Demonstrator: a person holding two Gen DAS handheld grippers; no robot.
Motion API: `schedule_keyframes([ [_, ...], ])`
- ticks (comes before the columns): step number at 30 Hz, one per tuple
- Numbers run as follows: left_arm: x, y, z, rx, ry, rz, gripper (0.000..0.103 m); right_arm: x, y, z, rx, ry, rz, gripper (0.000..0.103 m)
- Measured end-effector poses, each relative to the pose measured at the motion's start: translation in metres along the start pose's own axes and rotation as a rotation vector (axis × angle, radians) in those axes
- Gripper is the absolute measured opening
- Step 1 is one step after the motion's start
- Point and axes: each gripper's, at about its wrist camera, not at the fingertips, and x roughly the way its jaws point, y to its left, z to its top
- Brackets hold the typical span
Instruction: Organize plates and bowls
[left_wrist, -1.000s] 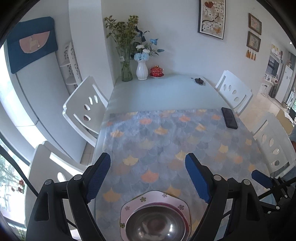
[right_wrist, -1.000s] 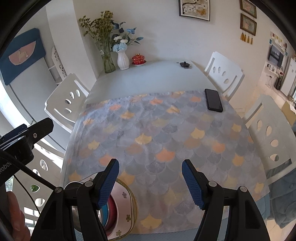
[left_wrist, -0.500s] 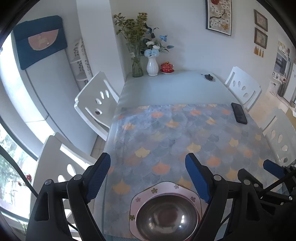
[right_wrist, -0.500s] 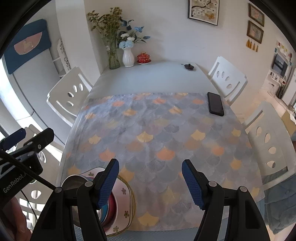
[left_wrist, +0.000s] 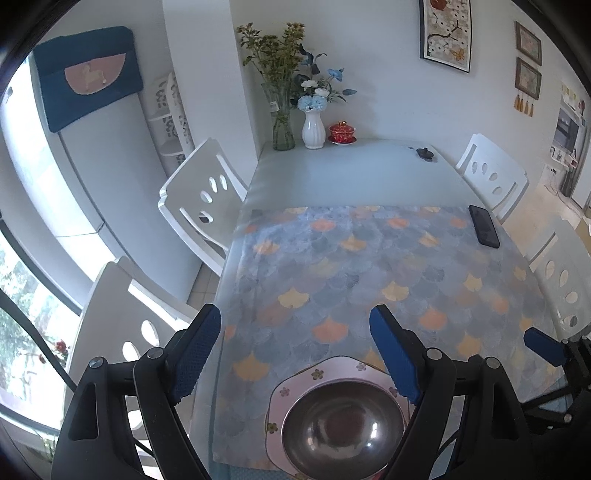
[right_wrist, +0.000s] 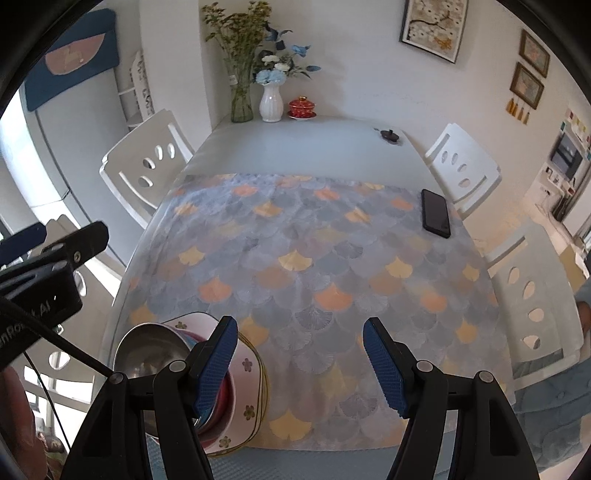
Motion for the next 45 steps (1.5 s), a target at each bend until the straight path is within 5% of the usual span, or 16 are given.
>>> schedule_keyframes([
  [13, 0.008, 0.01, -0.001, -0.056, 0.012, -0.028, 0.082, -0.001, 0.022, -0.003, -0.067, -0.011, -0.081, 0.068],
  [45, 0.013, 0.002, -0.001, -0.027, 0.041, -0.032, 0.082, 0.006, 0.021, -0.005, -0.024, 0.007, -0.1, 0.068],
])
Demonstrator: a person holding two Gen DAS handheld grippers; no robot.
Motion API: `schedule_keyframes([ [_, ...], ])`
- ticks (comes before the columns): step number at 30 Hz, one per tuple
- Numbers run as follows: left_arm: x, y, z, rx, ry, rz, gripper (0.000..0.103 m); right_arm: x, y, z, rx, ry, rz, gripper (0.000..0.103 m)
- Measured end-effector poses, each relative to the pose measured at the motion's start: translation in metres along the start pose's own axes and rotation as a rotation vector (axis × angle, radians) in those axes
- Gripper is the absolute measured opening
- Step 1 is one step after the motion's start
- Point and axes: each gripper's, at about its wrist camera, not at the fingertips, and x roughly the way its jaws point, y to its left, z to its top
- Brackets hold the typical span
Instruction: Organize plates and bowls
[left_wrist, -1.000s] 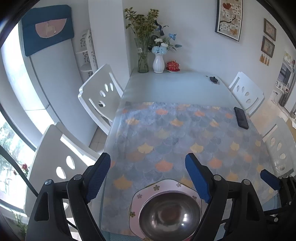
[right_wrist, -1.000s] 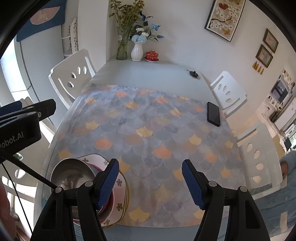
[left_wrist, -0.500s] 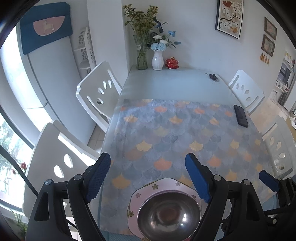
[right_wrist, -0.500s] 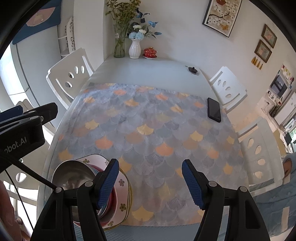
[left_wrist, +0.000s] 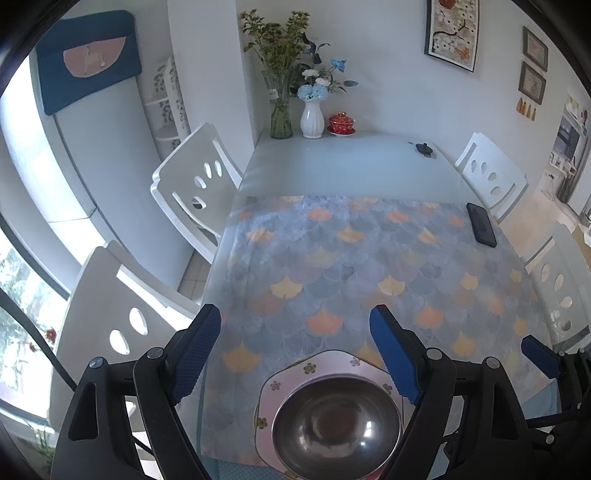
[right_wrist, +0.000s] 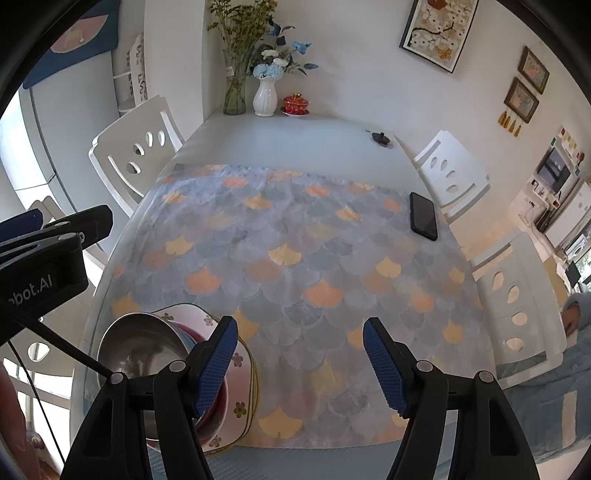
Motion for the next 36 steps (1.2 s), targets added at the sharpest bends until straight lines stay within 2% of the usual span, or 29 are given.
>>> schedule_keyframes([
  [11, -0.001, -0.02, -0.006, 0.059, 0.007, -0.012, 0.082, -0.001, -0.023, -0.006, 0.06, 0.0, -0.025, 0.068],
  [16, 0.002, -0.013, -0.008, 0.031, 0.014, 0.005, 0.082, -0.004, -0.023, -0.005, 0.069, -0.007, -0.019, 0.068],
  [29, 0.012, 0.009, -0.007, -0.041, 0.034, 0.055, 0.082, 0.006, 0.002, 0.004, 0.054, 0.02, 0.078, 0.068],
  [36, 0.013, 0.007, -0.007, -0.031, 0.042, 0.05, 0.082, 0.01, -0.004, 0.005, 0.072, 0.028, 0.062, 0.068],
])
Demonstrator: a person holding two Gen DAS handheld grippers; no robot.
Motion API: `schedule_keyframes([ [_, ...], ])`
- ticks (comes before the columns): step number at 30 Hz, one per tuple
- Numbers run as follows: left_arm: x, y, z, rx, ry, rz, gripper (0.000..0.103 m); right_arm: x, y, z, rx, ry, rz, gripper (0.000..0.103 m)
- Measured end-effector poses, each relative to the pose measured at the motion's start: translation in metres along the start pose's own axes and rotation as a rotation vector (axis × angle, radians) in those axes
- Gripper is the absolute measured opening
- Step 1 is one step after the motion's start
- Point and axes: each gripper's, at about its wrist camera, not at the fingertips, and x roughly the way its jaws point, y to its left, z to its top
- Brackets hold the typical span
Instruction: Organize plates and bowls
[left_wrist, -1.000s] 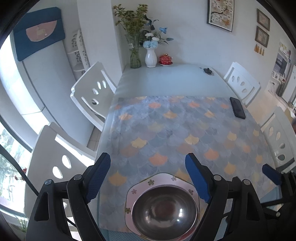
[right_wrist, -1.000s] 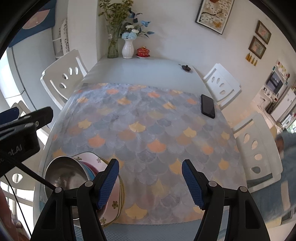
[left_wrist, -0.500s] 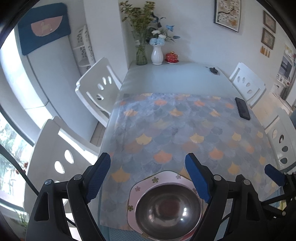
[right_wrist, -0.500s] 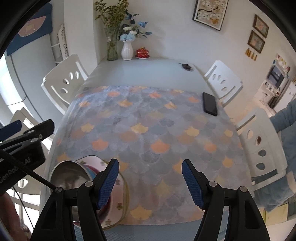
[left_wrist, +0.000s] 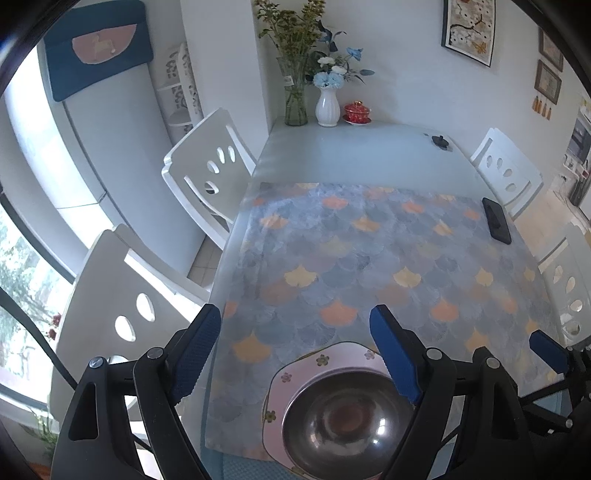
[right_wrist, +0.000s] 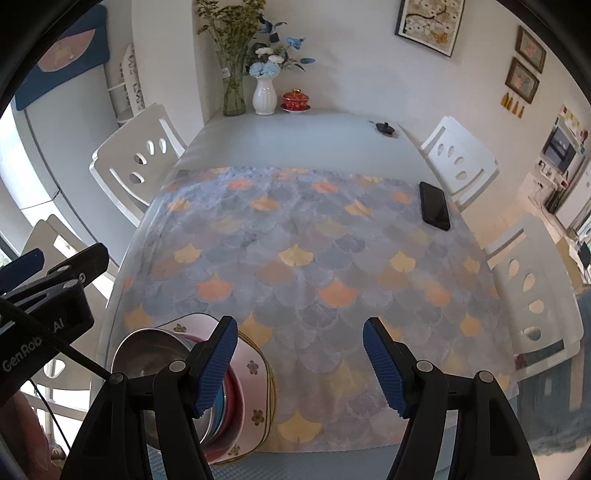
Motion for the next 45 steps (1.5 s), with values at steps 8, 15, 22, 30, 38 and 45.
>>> schedule_keyframes([
  [8, -0.003, -0.004, -0.002, 0.004, -0.007, -0.005, 0.082, 0.003, -0.011, 0.0, 0.035, 0.007, -0.01, 0.068],
  [15, -0.003, -0.004, -0.002, -0.001, -0.009, -0.005, 0.082, 0.004, -0.01, -0.002, 0.037, 0.012, -0.011, 0.068],
  [22, -0.004, -0.004, -0.002, 0.003, -0.008, -0.009, 0.082, 0.002, -0.01, -0.004, 0.042, -0.002, -0.028, 0.068],
  [30, -0.002, -0.004, -0.002, -0.007, 0.0, -0.01, 0.082, 0.0, -0.014, -0.004, 0.056, -0.017, -0.054, 0.068],
  [38, -0.001, -0.003, -0.004, -0.025, -0.003, -0.016, 0.082, -0.002, -0.019, -0.005, 0.088, -0.03, -0.041, 0.068],
  [45, -0.003, -0.008, -0.002, -0.005, -0.021, -0.02, 0.082, -0.001, -0.015, -0.005, 0.055, -0.012, -0.049, 0.068],
])
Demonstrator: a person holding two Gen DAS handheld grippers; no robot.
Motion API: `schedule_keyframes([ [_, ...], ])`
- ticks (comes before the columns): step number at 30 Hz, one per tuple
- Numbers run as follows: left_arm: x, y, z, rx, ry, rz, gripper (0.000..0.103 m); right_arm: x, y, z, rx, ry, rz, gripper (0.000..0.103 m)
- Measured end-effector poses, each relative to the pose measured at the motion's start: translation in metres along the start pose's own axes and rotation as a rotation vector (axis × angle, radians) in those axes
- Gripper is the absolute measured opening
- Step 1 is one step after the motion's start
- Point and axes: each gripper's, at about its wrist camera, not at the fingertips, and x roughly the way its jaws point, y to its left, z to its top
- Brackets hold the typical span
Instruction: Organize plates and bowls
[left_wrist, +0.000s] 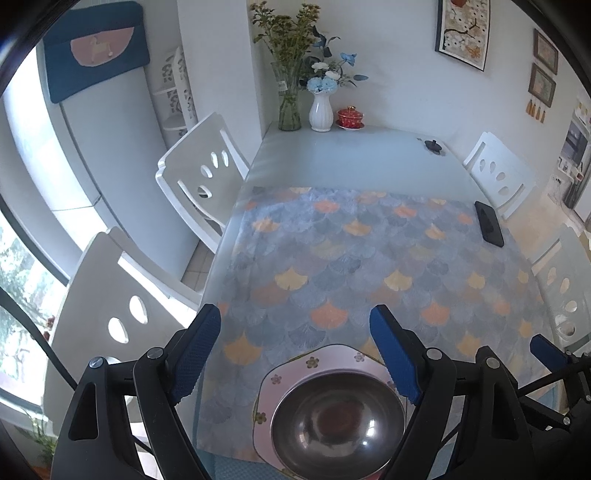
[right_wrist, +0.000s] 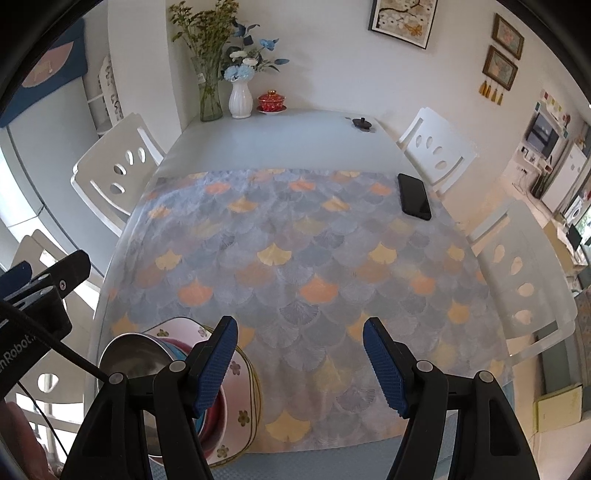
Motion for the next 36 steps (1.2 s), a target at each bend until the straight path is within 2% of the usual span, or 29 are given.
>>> schedule_keyframes([
  [12, -0.001, -0.001, -0.001, 0.004, -0.006, 0.01, 0.082, -0.01, 0.013, -0.001, -0.069, -0.045, -0.009, 0.068],
  [31, 0.001, -0.005, -0.004, 0.023, 0.006, 0.008, 0.082, -0.009, 0.004, 0.002, -0.036, -0.032, -0.011, 0.068],
  [36, 0.002, -0.005, -0.005, 0.023, 0.004, 0.008, 0.082, -0.013, 0.004, 0.003, -0.021, -0.055, -0.001, 0.068],
])
